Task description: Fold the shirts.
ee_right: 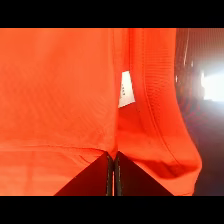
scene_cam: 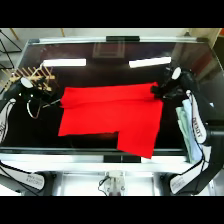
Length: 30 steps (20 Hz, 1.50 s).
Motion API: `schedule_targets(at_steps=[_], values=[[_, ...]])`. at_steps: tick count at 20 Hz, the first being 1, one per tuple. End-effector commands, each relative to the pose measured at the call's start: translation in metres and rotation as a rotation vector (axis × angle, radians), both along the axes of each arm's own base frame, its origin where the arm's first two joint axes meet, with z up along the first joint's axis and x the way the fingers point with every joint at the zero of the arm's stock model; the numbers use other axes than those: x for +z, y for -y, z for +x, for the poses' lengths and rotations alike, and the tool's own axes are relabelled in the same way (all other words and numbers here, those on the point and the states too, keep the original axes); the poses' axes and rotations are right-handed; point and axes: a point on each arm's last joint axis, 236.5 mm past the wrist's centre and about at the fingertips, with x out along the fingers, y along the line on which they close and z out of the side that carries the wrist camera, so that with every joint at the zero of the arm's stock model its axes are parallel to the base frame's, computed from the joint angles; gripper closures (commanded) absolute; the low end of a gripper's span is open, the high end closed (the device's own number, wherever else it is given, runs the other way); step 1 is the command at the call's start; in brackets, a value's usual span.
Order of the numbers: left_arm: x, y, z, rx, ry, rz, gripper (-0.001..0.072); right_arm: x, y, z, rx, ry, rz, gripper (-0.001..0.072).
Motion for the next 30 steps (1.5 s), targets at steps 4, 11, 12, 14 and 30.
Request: schedule_targets(at_steps=[4, 11, 12, 14, 30], values=[[0.001, 0.015, -0.005, 0.01, -0.036, -0.073, 0.0214, 0.006, -0.011, -0.005, -0.025, -0.023, 0.058, 0.0295], [0.069, -0.043, -0.068, -0.022, -0.126, -0.044, 0.0167, 0.076, 0.079, -0.098, 0.039, -0.21, -0.151, 0.0256], [0.06, -0.045, -0.096, -0.008, -0.164, -0.064, 0.0166, 0.072, 0.083, -0.115, 0.006, -0.234, -0.113, 0.0256], [0.031, -0.04, -0.155, 0.028, -0.243, -0.1, 0.0166, 0.062, 0.083, -0.144, -0.039, -0.25, -0.038, 0.0256], [-0.021, 0.035, -0.169, 0.192, -0.116, -0.247, 0.0569, 0.066, 0.081, -0.163, -0.042, -0.197, -0.028, 0.0267]])
